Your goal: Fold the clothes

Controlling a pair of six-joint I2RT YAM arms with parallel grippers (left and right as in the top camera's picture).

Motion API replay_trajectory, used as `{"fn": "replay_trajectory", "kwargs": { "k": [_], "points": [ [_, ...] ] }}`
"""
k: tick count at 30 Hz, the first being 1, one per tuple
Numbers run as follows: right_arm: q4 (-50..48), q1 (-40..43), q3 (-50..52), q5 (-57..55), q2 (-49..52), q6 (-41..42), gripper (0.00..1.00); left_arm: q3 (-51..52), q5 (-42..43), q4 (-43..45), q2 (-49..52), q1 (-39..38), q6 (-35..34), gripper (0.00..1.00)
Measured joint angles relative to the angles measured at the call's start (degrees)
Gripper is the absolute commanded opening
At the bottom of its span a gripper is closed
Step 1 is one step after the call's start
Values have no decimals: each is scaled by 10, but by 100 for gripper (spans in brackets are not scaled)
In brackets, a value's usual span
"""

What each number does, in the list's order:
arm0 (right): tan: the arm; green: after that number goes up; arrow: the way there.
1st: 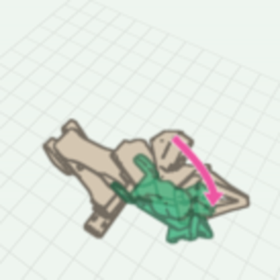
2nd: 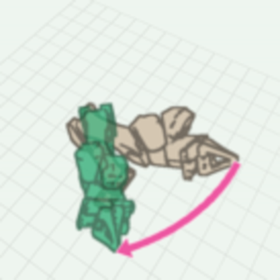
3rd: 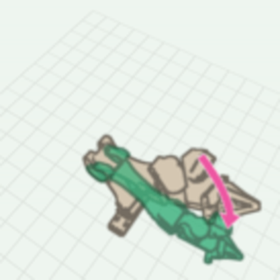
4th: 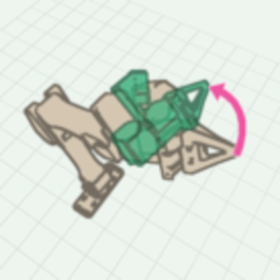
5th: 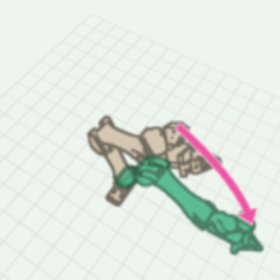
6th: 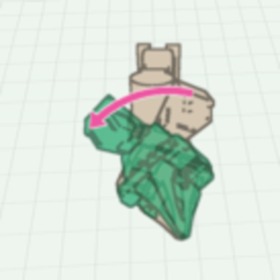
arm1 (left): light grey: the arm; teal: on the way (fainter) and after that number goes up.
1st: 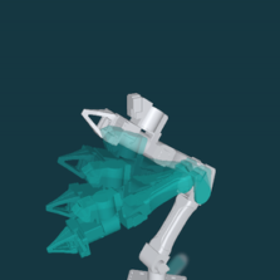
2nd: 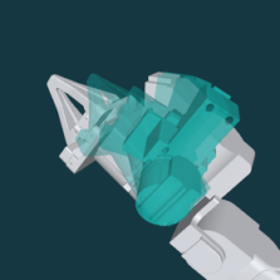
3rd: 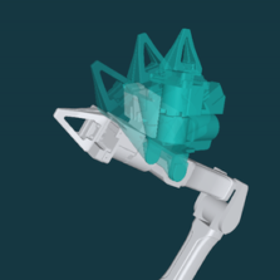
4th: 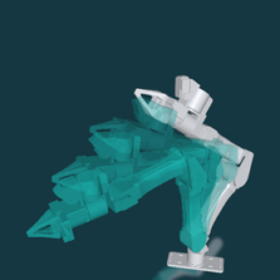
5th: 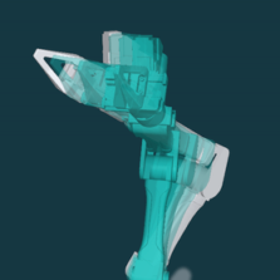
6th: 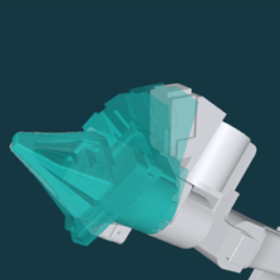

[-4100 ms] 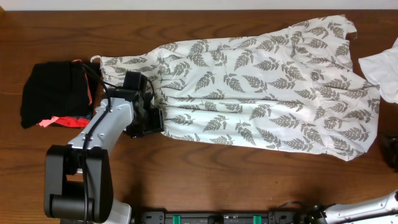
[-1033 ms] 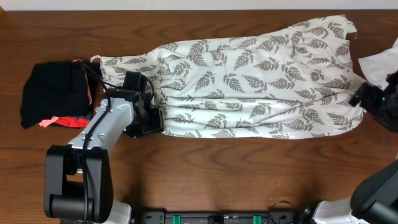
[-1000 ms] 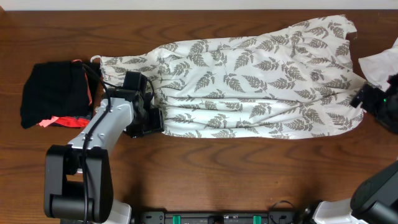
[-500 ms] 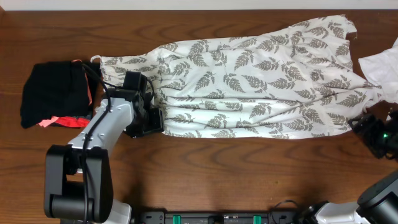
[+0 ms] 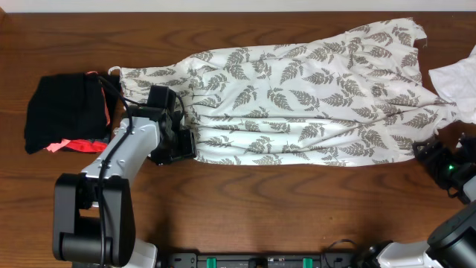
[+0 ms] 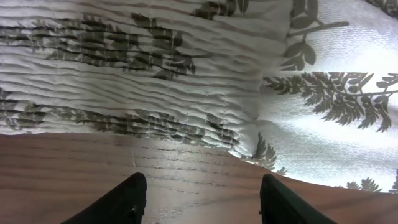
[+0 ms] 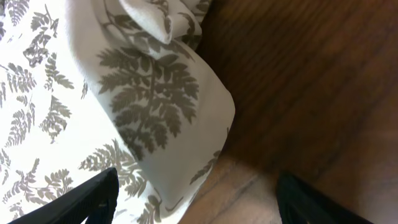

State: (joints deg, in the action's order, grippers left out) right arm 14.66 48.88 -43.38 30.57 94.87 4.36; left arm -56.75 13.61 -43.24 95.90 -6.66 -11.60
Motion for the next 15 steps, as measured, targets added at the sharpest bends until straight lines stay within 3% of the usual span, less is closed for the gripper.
{"fn": "replay_trajectory", "kwargs": {
  "k": [4,5,6,7,10,12,15],
  "points": [
    [-17,-10,-2,10,20,4,76,0,0,0,0,0,0,59],
    [-23,-14,-3,14,24,5,69,0,0,0,0,0,0,59],
    [-27,-17,-4,16,28,4,53,0,0,0,0,0,0,59],
    [-31,-20,-5,20,34,7,28,0,0,0,0,0,0,59],
    [-28,-27,-4,21,47,11,16,0,0,-2,0,0,0,59],
    [-20,-27,-3,27,50,16,1,0,0,-3,0,0,0,59],
    [0,-26,-2,27,46,36,1,0,0,-3,0,0,0,59]
  ]
}}
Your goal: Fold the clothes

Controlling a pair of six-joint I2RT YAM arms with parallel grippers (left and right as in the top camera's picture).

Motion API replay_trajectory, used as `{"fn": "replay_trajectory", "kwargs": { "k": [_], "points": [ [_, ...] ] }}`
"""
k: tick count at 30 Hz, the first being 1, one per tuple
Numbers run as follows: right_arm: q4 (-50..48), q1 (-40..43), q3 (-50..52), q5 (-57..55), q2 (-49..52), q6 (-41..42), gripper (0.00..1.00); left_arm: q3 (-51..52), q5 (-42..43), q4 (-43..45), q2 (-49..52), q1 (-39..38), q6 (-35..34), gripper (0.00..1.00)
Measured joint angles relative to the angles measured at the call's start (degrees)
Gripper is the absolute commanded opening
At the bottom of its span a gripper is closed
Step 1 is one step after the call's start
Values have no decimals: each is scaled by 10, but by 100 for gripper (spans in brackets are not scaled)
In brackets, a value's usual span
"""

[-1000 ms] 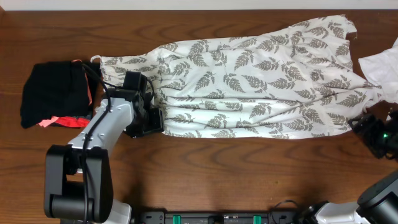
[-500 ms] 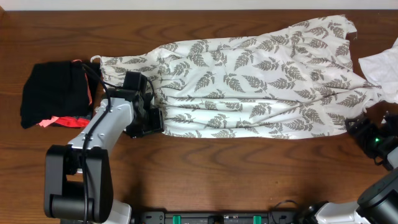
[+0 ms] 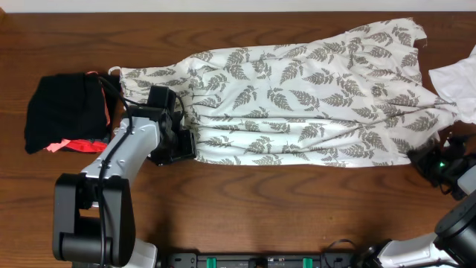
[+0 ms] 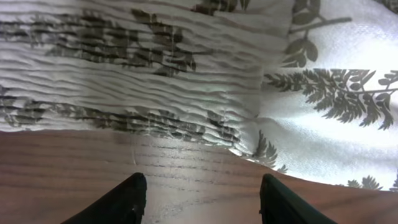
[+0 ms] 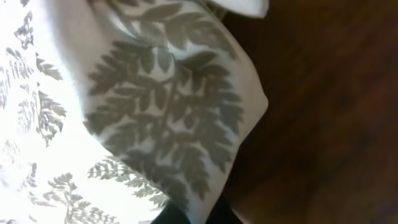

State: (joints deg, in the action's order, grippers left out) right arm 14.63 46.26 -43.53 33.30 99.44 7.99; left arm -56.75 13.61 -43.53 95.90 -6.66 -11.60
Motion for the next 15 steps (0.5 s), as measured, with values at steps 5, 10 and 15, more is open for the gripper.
{"fn": "replay_trajectory", "kwargs": {
  "k": [5,10,15],
  "points": [
    [70,5,-1,-16,-83,16,1,0,0,0,0,0,0,59],
    [158,3,-53,-35,-202,22,1,0,0,0,0,0,0,59],
    [211,-26,-116,-78,-256,23,1,0,0,0,0,0,0,59]
  ]
}}
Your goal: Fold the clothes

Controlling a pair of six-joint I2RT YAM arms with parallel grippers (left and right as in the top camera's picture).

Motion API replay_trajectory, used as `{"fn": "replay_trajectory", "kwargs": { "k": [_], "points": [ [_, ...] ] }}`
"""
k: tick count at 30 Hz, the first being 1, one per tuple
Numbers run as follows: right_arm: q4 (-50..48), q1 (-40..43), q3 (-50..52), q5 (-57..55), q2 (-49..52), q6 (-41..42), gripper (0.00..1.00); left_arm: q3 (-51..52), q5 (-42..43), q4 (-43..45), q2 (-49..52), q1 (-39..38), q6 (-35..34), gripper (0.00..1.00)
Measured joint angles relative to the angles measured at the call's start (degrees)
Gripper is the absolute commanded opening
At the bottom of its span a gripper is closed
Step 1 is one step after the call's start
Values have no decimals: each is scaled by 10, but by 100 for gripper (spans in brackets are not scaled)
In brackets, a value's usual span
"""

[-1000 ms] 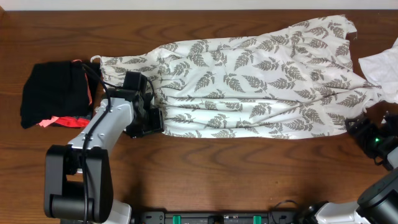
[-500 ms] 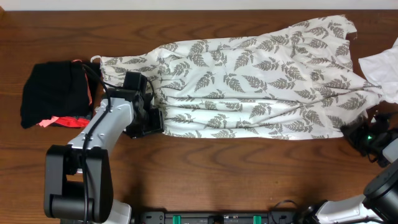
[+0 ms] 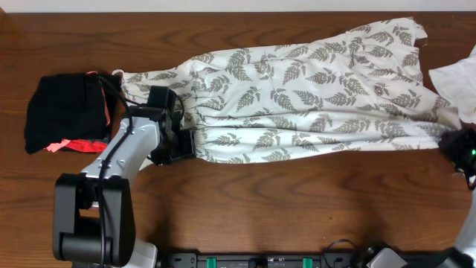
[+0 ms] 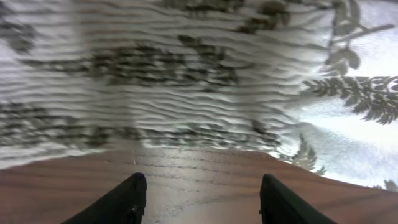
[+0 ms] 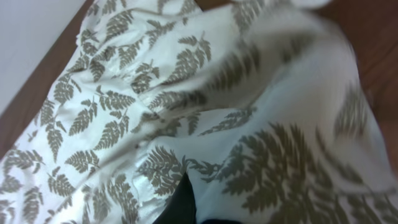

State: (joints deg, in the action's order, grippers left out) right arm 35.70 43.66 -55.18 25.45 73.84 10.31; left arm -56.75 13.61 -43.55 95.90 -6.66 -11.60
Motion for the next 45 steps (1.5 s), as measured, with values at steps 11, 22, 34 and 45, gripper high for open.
{"fn": "replay_trajectory", "kwargs": {
  "k": [11,22,34,45],
  "points": [
    [-34,-138,-9,-156,12,0,1,0,0,-8,0,0,0,59],
    [-132,-154,-9,-243,90,20,1,0,0,-10,0,0,0,59],
    [-240,-157,-9,-271,171,102,3,0,3,-14,0,0,0,59],
    [-244,-172,-9,-274,173,116,1,0,24,-38,0,-54,11,79]
  ]
}}
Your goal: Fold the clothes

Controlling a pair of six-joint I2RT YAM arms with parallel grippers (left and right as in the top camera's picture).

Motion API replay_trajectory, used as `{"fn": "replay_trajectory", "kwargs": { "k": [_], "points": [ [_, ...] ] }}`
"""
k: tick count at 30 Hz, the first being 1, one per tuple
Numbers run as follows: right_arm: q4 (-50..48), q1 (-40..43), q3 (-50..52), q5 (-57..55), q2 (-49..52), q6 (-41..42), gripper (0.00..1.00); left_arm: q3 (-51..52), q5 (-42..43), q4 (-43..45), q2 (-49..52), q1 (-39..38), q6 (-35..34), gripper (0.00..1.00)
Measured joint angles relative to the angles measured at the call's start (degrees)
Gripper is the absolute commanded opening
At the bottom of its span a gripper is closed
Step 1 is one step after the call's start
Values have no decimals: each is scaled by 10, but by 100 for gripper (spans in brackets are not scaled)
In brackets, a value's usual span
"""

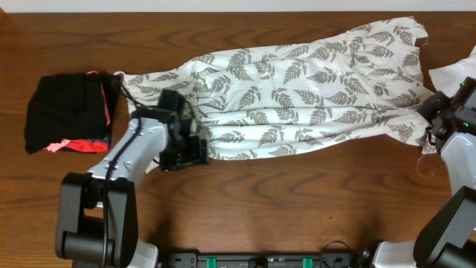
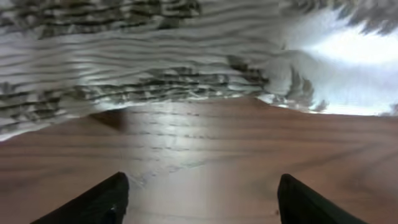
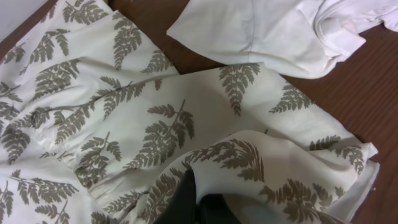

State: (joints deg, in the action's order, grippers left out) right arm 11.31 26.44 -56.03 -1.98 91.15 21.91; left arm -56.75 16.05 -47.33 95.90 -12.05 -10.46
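Note:
A long white dress with a grey fern print (image 1: 297, 82) lies across the table, its gathered bodice (image 2: 124, 81) to the left and its wide hem to the right. My left gripper (image 1: 195, 150) stands open over bare wood at the bodice's near edge, with nothing between its fingers (image 2: 109, 199). At the right end my right gripper (image 1: 437, 117) is shut on the hem corner of the dress (image 3: 249, 162), and the cloth drapes over its dark fingers (image 3: 186, 199).
A pile of black clothes with a coral piece (image 1: 63, 112) sits at the table's left end. A plain white garment (image 1: 455, 73) (image 3: 267, 31) lies at the right edge, just beyond the dress hem. Bare wood (image 1: 297, 201) runs along the near side.
My right gripper has moved toward the far side and a little left with the hem corner in it. The left gripper has shifted slightly right along the bodice edge, its fingers spread wider.
My right gripper first stood open at the near right hem corner, then was shut on it. Then it held the corner further right with the dress drawn narrower and straighter, and now holds it nearer the far side. The left gripper stayed open by the bodice.

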Motion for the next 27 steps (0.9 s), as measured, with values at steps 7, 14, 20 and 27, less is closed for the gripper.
{"fn": "replay_trajectory", "kwargs": {
  "k": [7,14,20,27],
  "points": [
    [21,0,0,0,0,0,1,0,-202,80,0,-143,14,80],
    [30,0,0,0,0,0,1,0,-332,149,0,-250,93,80],
    [31,0,0,0,0,0,1,2,-381,148,16,-268,133,80],
    [31,0,0,0,0,0,1,10,-397,148,23,-275,167,80]
  ]
}}
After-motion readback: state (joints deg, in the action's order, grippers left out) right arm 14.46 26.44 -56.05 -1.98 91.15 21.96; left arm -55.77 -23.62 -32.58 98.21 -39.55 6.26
